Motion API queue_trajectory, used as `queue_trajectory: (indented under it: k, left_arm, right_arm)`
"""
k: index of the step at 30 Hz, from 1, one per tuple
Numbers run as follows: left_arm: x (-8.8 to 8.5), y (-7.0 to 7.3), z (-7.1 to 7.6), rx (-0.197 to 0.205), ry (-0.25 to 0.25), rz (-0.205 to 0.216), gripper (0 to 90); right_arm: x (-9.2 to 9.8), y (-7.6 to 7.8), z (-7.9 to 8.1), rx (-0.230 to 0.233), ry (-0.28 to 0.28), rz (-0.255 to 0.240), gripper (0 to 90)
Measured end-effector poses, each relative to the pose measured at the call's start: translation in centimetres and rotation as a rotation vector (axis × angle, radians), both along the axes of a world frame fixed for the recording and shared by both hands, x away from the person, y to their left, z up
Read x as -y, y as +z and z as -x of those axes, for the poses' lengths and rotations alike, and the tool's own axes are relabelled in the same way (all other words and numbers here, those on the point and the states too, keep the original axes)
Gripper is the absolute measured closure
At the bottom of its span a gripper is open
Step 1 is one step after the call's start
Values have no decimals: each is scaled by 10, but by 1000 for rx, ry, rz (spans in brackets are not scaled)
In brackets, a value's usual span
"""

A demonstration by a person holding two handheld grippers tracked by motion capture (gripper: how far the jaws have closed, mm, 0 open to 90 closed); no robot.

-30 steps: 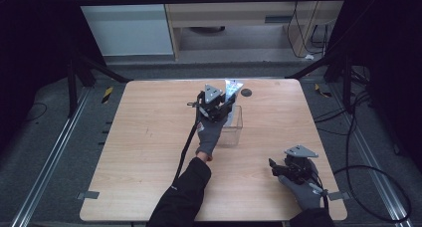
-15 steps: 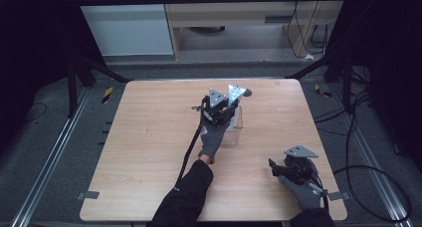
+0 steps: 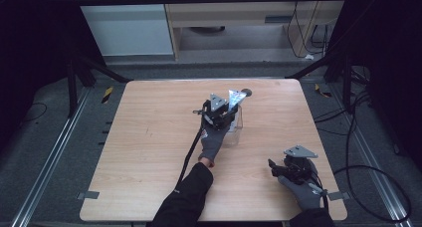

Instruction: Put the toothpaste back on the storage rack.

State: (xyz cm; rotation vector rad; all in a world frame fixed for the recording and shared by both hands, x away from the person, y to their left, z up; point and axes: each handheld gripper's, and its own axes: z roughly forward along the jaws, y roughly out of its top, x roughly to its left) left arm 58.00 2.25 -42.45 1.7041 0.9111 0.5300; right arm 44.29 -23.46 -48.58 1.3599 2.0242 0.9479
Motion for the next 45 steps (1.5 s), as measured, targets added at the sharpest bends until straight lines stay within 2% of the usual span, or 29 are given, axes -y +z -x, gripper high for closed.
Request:
queue_trajectory:
  k: [3,6,14,18,21,23,25,26,27,30,32,34,36,38,39,43,45]
  left_arm:
    - [1,0,1,3,-3,-4,702]
    - [2,-3,1,-14,-12,-20,698]
    - [3,-10,3,-33,-17,-25,691]
    - [4,-13,6,-34,-15,-48,674]
    - [5,-12,7,-43,-21,-54,614]
    - [6,-13,7,-44,-17,-76,589]
    - [6,-12,8,-48,-20,-70,546]
    - [5,-10,9,-44,-15,-57,537]
    - [1,-5,10,-38,-19,-24,534]
    - [-3,2,13,-38,-14,-11,498]
    - [-8,10,19,-28,-11,-32,465]
    - [-9,12,21,-20,-14,-32,445]
    - [-17,24,34,23,-30,-24,421]
    - [-19,28,38,34,-36,-27,412]
    - [-21,33,43,47,-56,-25,412]
    - [-35,52,64,93,-92,-59,379]
    - [-40,55,68,107,-88,-76,362]
  right_arm:
    - [0,0,0,1,0,3,259]
    - [0,-1,0,4,3,7,257]
    - [0,-1,0,4,5,10,256]
    - [0,-1,-1,2,3,10,255]
    - [0,-1,0,3,4,11,254]
    - [-1,-1,0,1,5,9,254]
    - [-1,-1,0,1,5,9,253]
    - [0,-1,0,2,4,9,254]
    - [0,-1,0,2,4,9,254]
    - [-1,-1,-1,0,3,11,253]
    - [-1,-1,-1,-1,2,13,253]
    - [-1,-1,-1,0,2,14,253]
    - [0,-1,-1,1,-1,17,252]
    - [-1,-1,-1,-3,-4,14,252]
    - [-1,-1,-1,-4,-4,14,251]
    - [-1,-1,-1,-4,-8,18,249]
    - [0,-1,-1,2,-7,25,247]
